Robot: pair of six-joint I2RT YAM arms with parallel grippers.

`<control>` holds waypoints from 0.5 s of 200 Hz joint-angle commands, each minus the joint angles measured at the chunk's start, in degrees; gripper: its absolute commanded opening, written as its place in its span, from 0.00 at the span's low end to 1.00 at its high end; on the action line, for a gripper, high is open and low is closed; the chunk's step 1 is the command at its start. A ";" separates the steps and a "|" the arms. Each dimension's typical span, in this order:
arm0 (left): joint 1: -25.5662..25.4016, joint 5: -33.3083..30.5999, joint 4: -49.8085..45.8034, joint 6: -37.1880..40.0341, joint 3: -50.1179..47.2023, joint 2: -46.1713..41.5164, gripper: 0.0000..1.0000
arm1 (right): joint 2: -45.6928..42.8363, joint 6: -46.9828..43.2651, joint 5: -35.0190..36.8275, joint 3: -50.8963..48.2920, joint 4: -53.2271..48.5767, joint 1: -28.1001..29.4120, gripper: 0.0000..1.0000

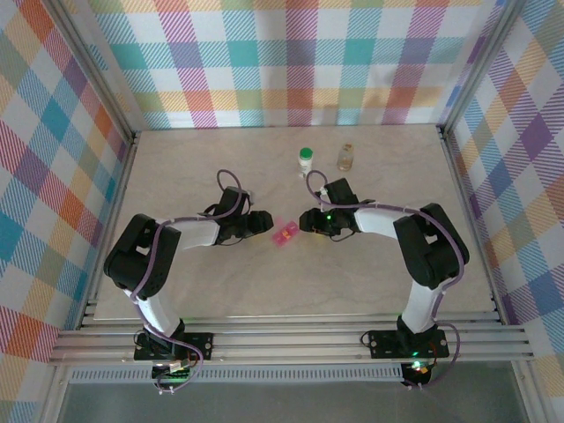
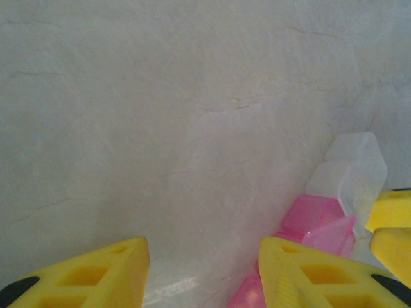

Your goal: Sort the pills into containers

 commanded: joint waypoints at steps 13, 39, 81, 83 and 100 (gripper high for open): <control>-1.39 2.84 2.83 1.38 1.59 0.72 0.49 | 1.43 0.97 -1.69 1.52 2.19 0.38 0.49; -2.73 3.63 4.11 2.28 1.63 0.22 0.49 | 2.33 1.20 -2.21 2.02 2.72 0.33 0.47; -5.02 5.33 4.24 5.08 2.37 -0.08 0.50 | 2.85 0.53 -2.44 2.66 3.06 0.01 0.45; -5.11 5.33 3.99 5.22 2.47 0.00 0.50 | 2.88 0.47 -2.47 2.66 3.05 -0.01 0.45; -5.57 4.78 2.21 5.92 3.55 0.82 0.50 | 2.71 0.37 -2.82 2.74 3.58 -0.41 0.45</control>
